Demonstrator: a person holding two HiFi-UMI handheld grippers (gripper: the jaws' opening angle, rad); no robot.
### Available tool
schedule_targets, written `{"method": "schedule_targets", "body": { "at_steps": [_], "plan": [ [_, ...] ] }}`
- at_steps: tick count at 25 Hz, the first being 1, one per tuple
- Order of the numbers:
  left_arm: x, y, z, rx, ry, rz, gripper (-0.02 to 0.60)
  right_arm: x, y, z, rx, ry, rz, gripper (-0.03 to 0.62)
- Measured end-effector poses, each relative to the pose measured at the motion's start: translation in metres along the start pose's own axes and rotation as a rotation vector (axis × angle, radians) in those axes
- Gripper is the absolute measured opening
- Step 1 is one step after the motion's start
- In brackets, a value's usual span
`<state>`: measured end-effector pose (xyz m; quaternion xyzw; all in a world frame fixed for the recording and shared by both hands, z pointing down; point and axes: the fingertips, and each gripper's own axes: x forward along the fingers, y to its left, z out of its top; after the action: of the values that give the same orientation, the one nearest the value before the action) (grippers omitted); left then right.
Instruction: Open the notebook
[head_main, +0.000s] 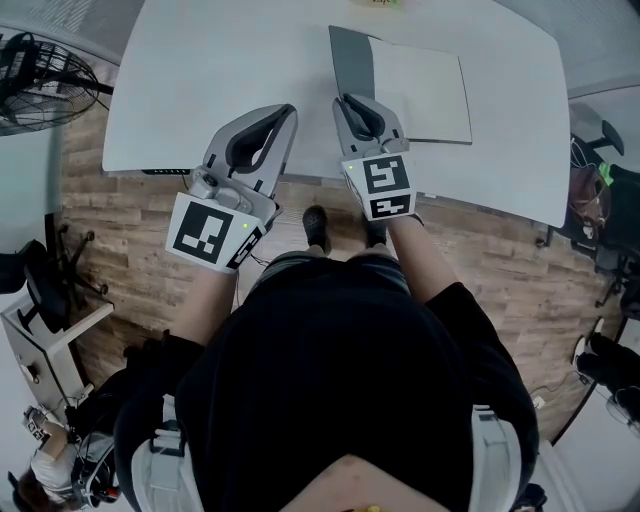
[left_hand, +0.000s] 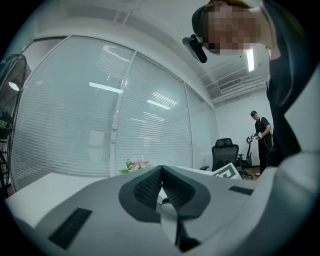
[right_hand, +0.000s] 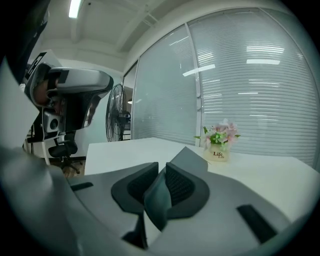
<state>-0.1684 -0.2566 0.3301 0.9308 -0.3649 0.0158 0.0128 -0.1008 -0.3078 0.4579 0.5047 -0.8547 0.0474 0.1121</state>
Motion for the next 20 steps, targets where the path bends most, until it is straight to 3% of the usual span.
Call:
{"method": "schedule_targets", "body": {
  "at_steps": [13, 20],
  "plan": [
    [-0.013, 0.015, -0.011, -0.011, 0.029, -0.007, 0.011, 0.03, 0.028, -0.031, -0.04, 0.107, 0.034, 0.088],
    [-0.013, 0.018, -0.01, -0.009, 0.02, -0.007, 0.011, 0.035, 0.035, -0.039, -0.017, 0.155, 0.069, 0.138]
  ]
}}
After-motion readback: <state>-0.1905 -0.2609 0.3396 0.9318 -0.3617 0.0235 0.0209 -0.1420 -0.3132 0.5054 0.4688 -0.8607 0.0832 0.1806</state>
